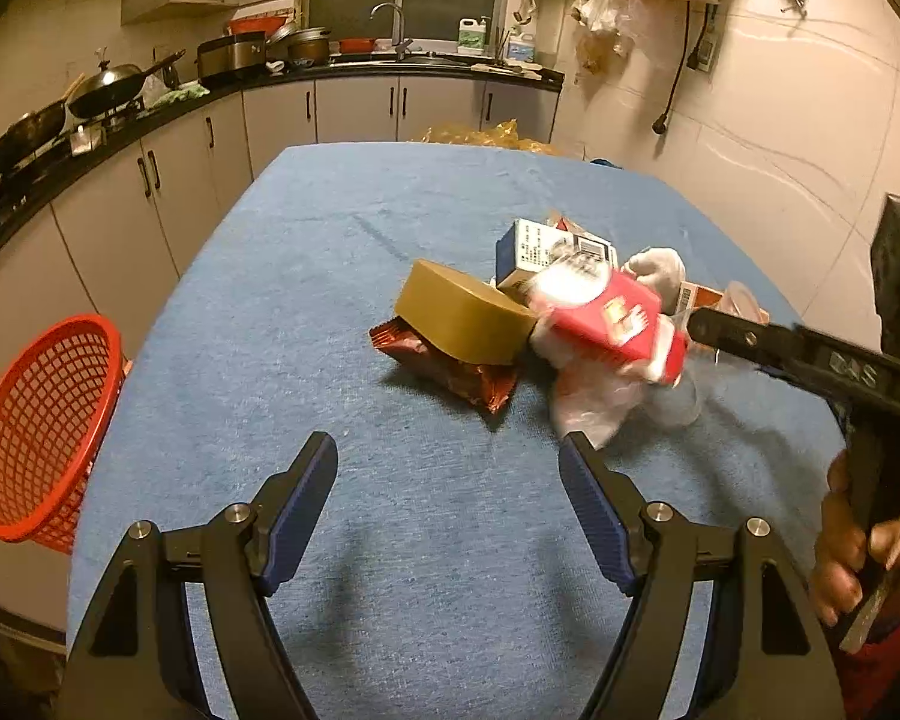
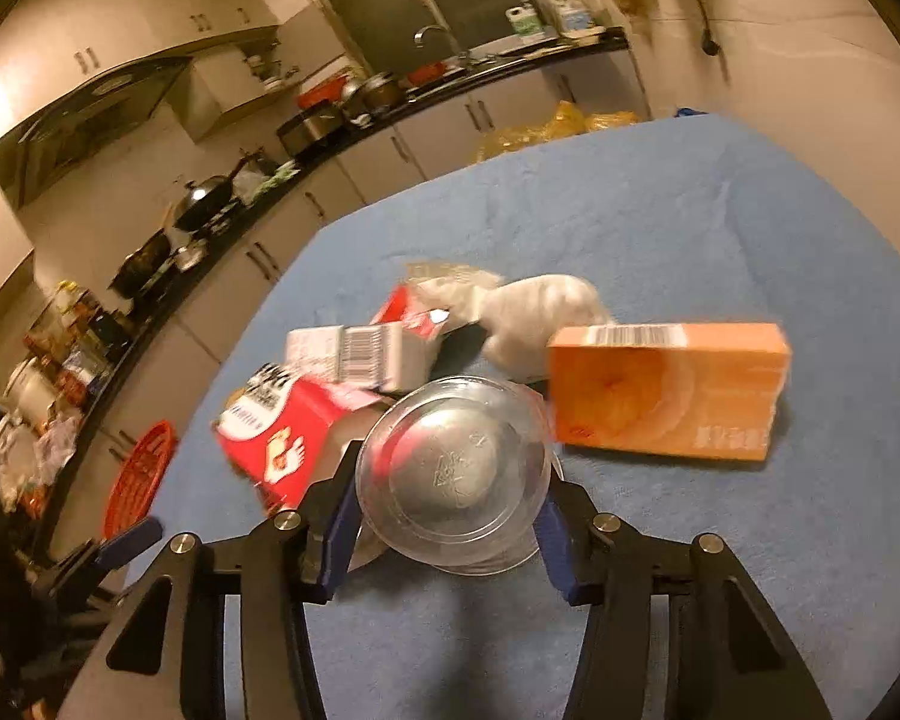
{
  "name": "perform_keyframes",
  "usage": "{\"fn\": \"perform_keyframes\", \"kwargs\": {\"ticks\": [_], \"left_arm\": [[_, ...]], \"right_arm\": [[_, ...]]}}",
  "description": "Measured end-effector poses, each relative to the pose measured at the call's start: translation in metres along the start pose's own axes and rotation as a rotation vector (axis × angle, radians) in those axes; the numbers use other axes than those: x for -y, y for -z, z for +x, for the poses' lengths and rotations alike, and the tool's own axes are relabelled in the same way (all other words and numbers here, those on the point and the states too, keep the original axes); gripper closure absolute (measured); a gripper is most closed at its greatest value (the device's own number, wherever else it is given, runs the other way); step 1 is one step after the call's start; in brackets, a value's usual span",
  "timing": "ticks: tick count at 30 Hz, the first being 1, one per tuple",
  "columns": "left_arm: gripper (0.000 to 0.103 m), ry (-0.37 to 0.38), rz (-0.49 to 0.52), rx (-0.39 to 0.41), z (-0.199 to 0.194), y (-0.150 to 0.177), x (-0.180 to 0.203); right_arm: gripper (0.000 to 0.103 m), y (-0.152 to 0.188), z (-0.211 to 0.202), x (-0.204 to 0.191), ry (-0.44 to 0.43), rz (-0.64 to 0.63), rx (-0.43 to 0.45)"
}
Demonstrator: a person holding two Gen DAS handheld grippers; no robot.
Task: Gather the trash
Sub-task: 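Grasp the clear plastic cup with the right tool, then grasp and lift the torn red carton with the left tool while the right tool holds the cup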
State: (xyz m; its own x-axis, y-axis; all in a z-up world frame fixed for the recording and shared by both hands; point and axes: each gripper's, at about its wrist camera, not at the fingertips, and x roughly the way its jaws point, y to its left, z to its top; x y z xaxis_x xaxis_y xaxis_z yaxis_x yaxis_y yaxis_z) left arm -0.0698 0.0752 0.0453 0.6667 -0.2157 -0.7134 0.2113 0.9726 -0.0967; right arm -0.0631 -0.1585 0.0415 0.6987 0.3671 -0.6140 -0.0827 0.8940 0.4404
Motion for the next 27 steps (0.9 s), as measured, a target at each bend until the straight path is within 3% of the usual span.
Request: {"fn": "perform_keyframes", "kwargs": {"ticks": [7, 12, 20, 24, 27], "left_arm": [[0.025, 0.015, -0.071, 0.008, -0.009, -0.001, -0.023], [0.024, 0.046, -0.12, -0.004, -0.01, -0.002, -0.034], [0.017, 0.067, -0.06, 0.013, -0.014, -0.001, -0.015], [0.01, 0.08, -0.053, -0.014, -0.001, -0.003, -0.01], [0.01, 0.147, -0.128, -0.076, 0.019, -0.009, -0.017]], "right_arm": [[0.048, 0.013, -0.028, -0.041, -0.271, -0.134, 0.006], [0.048, 0.014, -0.042, -0.039, -0.276, -0.131, 0.042], [0.048, 0.007, -0.054, -0.023, -0.216, -0.092, 0.092], [0.048, 0.005, -0.061, -0.019, -0.204, -0.086, 0.111], [0.048, 0.006, -0.065, -0.02, -0.202, -0.09, 0.118]]}}
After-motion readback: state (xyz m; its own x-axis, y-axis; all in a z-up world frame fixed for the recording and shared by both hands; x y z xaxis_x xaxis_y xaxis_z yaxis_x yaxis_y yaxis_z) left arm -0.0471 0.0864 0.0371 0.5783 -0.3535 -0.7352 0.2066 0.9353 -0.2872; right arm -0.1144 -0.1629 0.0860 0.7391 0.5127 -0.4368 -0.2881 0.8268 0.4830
